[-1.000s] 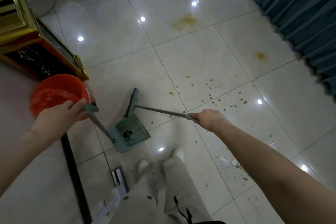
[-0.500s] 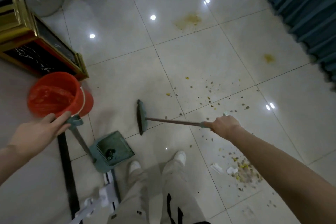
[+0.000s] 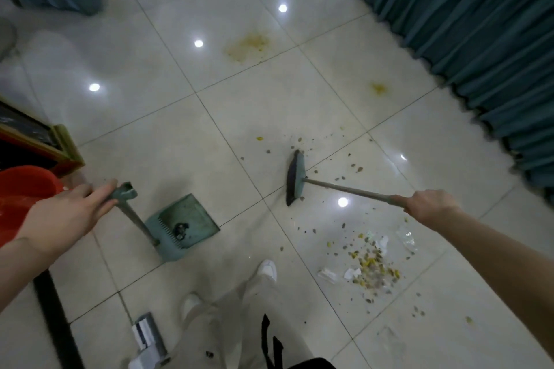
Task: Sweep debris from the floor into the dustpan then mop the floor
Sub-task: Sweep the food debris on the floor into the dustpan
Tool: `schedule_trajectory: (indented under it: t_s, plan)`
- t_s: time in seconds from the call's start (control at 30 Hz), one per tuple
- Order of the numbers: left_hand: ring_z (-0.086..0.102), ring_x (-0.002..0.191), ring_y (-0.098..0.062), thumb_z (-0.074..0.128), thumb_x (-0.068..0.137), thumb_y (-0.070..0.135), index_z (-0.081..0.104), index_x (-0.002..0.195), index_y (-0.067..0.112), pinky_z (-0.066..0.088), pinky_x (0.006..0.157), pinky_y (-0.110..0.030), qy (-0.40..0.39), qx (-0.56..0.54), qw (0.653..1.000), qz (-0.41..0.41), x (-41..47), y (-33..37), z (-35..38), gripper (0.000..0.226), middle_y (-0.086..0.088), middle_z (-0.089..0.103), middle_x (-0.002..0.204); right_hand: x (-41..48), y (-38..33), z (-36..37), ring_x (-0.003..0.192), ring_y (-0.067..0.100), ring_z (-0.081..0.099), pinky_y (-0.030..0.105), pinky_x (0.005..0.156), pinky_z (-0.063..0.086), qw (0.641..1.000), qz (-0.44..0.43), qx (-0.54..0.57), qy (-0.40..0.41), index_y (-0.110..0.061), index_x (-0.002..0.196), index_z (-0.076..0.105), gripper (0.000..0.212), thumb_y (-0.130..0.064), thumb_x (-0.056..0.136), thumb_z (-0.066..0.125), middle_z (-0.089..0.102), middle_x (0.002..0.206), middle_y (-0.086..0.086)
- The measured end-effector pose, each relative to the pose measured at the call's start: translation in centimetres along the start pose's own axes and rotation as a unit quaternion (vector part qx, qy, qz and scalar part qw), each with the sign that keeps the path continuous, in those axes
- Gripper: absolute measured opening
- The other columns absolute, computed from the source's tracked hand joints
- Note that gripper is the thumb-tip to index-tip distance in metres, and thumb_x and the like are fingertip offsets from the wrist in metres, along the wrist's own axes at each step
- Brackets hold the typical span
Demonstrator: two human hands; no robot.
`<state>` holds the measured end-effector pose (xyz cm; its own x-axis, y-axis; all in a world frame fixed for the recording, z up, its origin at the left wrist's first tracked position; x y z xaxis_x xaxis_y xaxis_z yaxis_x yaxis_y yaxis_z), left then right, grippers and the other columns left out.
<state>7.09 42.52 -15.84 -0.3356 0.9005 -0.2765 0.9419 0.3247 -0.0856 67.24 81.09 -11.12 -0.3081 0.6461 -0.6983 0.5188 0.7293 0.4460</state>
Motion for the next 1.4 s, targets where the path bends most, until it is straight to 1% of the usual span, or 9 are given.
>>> schedule_trajectory:
  t_s: [0.23,0.4,0.57,0.63,0.77,0.87,0.97,1.1,1.4]
  plan:
    - [0.051,0.048,-0.034,0.019,0.097,0.055,0.043,0.129,0.016,0.042,0.037,-0.04,0.066,-0.032,0.995,0.075,4.3,3.9,-6.0,0.056,-0.012,0.043,0.075,-1.2,0.4,-3.3,0.063,0.009,0.058,0.023,0.056,0.05,0.996,0.022,0.083,0.021,-0.053,0.143,0.028,0.043,-0.043,0.102,0.035,0.056,0.073,-0.006]
    - [0.05,0.04,-0.032,0.061,0.09,0.032,0.042,0.121,0.016,0.041,0.032,-0.035,0.107,-0.034,0.99,0.083,6.9,2.9,-8.8,0.04,-0.012,0.046,0.07,-0.9,-4.1,-8.1,0.06,0.009,0.053,0.023,0.052,0.043,0.991,0.022,0.117,0.054,-0.048,0.144,0.031,0.043,-0.047,0.101,0.034,0.052,0.072,-0.006]
    - [0.051,0.077,-0.021,0.054,0.084,-0.001,0.038,0.142,0.021,0.049,0.048,-0.033,0.015,0.136,0.98,0.145,9.4,-0.9,-8.2,0.064,-0.004,0.042,0.129,2.8,-12.5,-14.7,0.065,0.015,0.056,0.028,0.056,0.046,0.987,-0.011,0.142,0.072,-0.043,0.141,0.037,0.038,-0.044,0.103,0.032,0.053,0.074,-0.003]
    - [0.049,0.072,-0.027,0.06,0.077,-0.011,0.052,0.13,0.014,0.046,0.041,-0.037,0.027,0.116,0.978,0.174,9.9,-2.0,-8.6,0.06,-0.008,0.046,0.125,4.6,-15.4,-17.2,0.063,0.017,0.054,0.03,0.055,0.044,0.987,-0.024,0.141,0.076,-0.042,0.138,0.04,0.036,-0.041,0.104,0.031,0.049,0.071,-0.003]
    - [0.048,0.061,-0.023,0.062,0.085,0.005,0.025,0.128,0.021,0.046,0.042,-0.036,0.063,0.082,0.984,0.145,11.9,-2.5,-9.2,0.06,-0.01,0.049,0.103,8.1,-19.2,-20.9,0.056,0.016,0.045,0.031,0.054,0.039,0.985,-0.043,0.146,0.087,-0.039,0.135,0.044,0.032,-0.035,0.105,0.032,0.043,0.067,-0.003]
    - [0.032,0.045,-0.021,0.09,0.047,-0.006,0.044,0.116,0.011,0.036,0.031,-0.026,0.097,0.057,0.981,0.159,12.8,-1.4,-10.3,0.085,-0.009,0.035,0.085,10.4,-20.1,-21.8,0.064,0.022,0.05,0.031,0.052,0.036,0.985,-0.058,0.136,0.084,-0.037,0.136,0.041,0.034,-0.031,0.105,0.031,0.043,0.068,-0.001]
    - [0.041,0.039,-0.026,0.093,0.037,-0.005,0.054,0.111,0.006,0.032,0.029,-0.024,0.093,0.052,0.979,0.171,13.5,0.0,-10.6,0.084,-0.008,0.032,0.084,12.2,-19.5,-21.1,0.069,0.023,0.052,0.032,0.055,0.037,0.987,-0.057,0.132,0.068,-0.036,0.137,0.04,0.035,-0.026,0.105,0.032,0.048,0.074,0.001]
    - [0.049,0.041,-0.032,0.084,0.068,0.017,0.049,0.117,0.007,0.025,0.035,-0.025,0.055,0.015,0.986,0.157,15.5,2.5,-10.2,0.061,-0.012,0.048,0.067,13.0,-16.4,-16.8,0.063,0.019,0.051,0.03,0.051,0.04,0.989,-0.032,0.138,0.029,-0.035,0.138,0.038,0.036,-0.024,0.104,0.035,0.049,0.076,0.0]
    - [0.054,0.047,-0.034,0.058,0.09,0.03,0.045,0.12,0.012,0.044,0.038,-0.036,0.059,0.003,0.985,0.162,21.6,7.9,-13.7,0.038,-0.015,0.056,0.075,5.9,-5.2,-0.1,0.053,0.008,0.049,0.022,0.042,0.035,0.976,0.048,0.209,-0.035,-0.051,0.137,0.024,0.041,-0.035,0.102,0.037,0.049,0.068,-0.008]
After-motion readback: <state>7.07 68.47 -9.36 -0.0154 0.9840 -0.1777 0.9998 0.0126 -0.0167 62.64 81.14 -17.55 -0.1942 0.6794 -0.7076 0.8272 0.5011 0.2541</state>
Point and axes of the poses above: each hand's wrist, its own x-axis towards the middle knuckle, its own z-axis out of the palm, y = z × x, the point moved 2 cm from there along x, towards the middle knuckle
